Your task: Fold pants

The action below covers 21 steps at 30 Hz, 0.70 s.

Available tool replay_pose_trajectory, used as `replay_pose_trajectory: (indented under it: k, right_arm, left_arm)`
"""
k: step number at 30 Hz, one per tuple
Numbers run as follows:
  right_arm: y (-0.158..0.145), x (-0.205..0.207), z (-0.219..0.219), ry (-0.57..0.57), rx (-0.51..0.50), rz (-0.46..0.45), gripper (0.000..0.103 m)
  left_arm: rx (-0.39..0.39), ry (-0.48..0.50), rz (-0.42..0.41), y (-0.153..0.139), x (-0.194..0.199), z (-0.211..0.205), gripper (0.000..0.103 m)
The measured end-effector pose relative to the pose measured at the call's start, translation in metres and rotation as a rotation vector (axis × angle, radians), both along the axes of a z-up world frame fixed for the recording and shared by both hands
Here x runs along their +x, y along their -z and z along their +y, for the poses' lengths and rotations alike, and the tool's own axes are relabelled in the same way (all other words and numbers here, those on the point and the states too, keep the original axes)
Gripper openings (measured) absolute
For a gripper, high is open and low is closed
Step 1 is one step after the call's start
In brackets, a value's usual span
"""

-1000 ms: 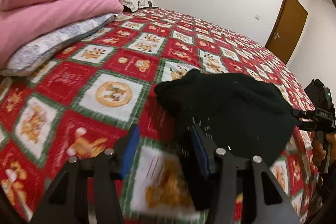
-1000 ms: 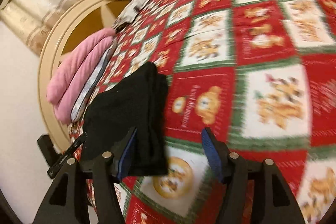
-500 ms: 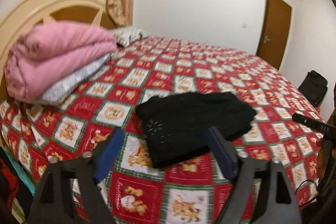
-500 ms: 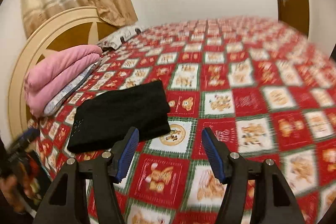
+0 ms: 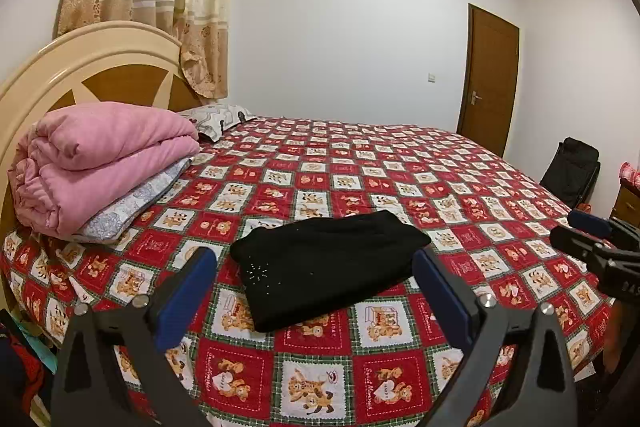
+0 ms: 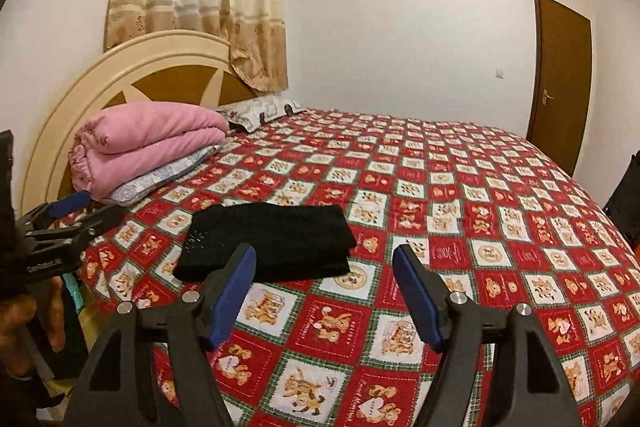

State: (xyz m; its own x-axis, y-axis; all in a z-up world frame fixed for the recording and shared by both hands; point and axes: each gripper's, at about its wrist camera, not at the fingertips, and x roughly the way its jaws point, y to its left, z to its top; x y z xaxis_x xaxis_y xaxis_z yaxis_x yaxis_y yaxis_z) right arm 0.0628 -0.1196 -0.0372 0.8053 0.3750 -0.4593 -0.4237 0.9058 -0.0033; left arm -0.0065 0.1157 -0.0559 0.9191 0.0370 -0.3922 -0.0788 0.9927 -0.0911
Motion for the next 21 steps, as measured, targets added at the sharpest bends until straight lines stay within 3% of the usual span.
replay_pose_trajectory:
  k: [21]
  right_arm:
    - [0.000,-0.017,0.010,-0.038,-0.002,-0.015,0.073]
  left_arm:
    - [-0.010,-0.010,0.001,0.000,-0.003,-0.001,0.101]
